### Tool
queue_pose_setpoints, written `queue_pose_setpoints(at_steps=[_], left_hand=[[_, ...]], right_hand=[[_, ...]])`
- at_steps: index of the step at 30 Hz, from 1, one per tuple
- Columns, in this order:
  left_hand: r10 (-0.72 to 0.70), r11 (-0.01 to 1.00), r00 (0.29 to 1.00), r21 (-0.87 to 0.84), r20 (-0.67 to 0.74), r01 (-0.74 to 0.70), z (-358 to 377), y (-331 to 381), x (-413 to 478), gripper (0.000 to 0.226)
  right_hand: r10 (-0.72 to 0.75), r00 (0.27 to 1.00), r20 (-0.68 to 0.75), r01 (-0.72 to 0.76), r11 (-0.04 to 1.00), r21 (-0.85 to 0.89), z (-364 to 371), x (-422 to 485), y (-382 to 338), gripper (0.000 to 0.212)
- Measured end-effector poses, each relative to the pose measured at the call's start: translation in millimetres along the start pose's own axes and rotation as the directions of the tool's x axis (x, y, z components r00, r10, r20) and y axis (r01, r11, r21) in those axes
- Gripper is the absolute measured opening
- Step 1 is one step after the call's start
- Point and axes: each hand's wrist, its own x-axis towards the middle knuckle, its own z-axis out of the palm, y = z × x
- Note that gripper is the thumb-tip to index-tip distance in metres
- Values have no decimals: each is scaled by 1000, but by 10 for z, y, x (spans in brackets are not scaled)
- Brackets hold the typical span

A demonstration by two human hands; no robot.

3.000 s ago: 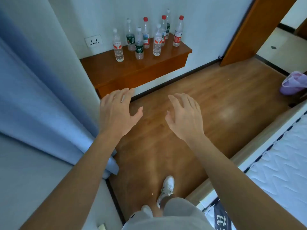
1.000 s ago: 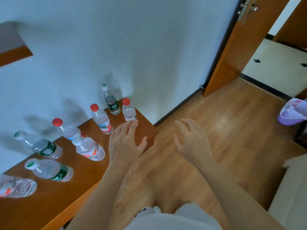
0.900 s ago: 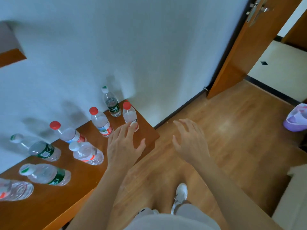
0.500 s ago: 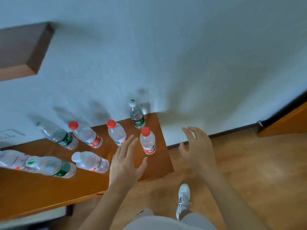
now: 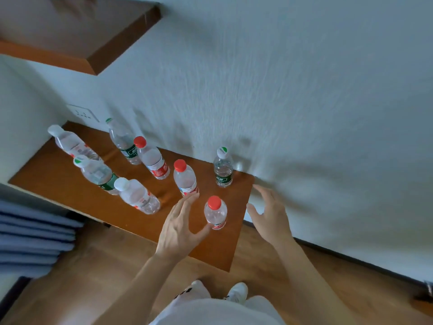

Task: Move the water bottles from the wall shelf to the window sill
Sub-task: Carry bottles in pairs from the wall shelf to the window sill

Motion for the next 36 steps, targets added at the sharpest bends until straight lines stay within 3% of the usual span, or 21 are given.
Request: queue_pose_setpoints(at_steps=[5,10,15,20,26,36], left_hand=[[-142,988,988,-53,57,145,152,23,2,90],[-286,930,952,-210,111,303,342,80,28,98],[-327,856,939,-387,107,342,585,79,180,97],[-378,791,922,-487,87,371,698,46,265,85],[-452,726,885,-530,110,437,746,33,301,70],[-483,717,875,-563,27,412,479,193,273,79]], right_hand=[[-69,996,60,69,998,-5,142,335,-65,53],[-88,993,82,85,996,33,286,647,-106,65],[51,990,131,-77,976,202,535,996,-95,86],[50,980,190,-107,947,301,784,1240,-27,95],[26,985,168,-97,899,427,997,1353,-62,79],[21,999,38,-36,888,459,726,1141,-275,52]])
